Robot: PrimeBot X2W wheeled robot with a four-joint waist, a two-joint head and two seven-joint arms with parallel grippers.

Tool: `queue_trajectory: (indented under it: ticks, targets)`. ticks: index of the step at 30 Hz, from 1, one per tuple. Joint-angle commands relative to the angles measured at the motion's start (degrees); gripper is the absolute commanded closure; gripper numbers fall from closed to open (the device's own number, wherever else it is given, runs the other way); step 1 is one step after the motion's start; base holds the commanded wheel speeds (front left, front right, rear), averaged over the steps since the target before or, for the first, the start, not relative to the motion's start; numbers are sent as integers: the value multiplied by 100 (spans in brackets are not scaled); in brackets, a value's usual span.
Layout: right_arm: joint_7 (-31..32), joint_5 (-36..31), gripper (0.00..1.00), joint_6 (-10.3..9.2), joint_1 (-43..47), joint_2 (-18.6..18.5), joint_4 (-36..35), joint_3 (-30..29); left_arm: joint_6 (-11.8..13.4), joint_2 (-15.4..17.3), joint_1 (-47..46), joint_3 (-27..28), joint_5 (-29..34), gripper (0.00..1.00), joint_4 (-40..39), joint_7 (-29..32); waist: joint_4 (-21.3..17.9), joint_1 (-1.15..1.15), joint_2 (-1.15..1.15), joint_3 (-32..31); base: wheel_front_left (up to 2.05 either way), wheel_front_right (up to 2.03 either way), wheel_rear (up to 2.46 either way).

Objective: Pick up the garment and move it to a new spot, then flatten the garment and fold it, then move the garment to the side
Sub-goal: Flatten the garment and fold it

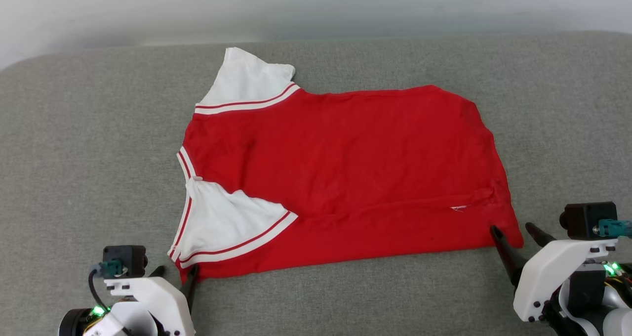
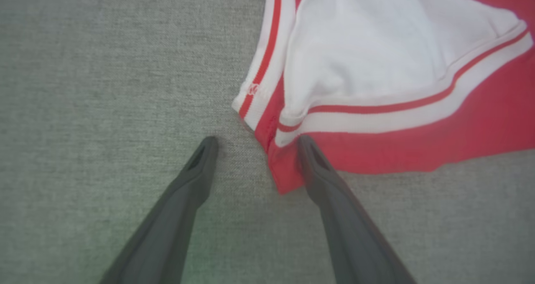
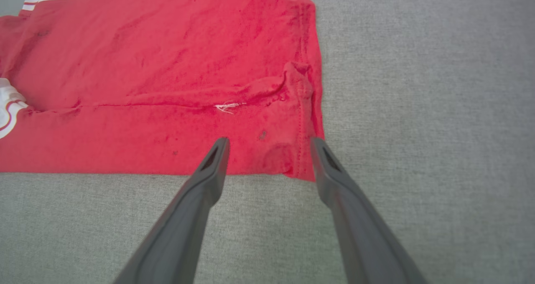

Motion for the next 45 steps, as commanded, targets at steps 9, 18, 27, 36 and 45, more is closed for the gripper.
queue_trajectory:
  ticks: [9, 18, 27, 36, 45]
  targets:
    - [30, -82, 0, -2, -66, -48, -198, 49, -375, -277, 41, -401, -365, 100, 381, 702, -95, 0, 0, 287, 0, 0, 0]
    - [229, -127, 0, -2, -67, -347, -46, 17, -487, -131, -174, -160, -99, 100, 72, 11, 98, 0, 0, 107, 0, 0, 0]
    - [489, -519, 0, -2, -393, -439, 700, -142, -445, 57, -317, 4, -44, 100, -965, -95, 385, 0, 0, 225, 0, 0, 0]
    - [556, -672, 0, -1, -559, -345, 1424, -139, -292, 219, -433, 21, 99, 100, -1599, 7, 610, 0, 0, 482, 0, 0, 0]
    - [652, -435, 100, 5, -463, -302, 1986, 101, -356, 233, -419, -81, 56, 100, -1467, 122, 663, 0, 0, 547, 0, 0, 0]
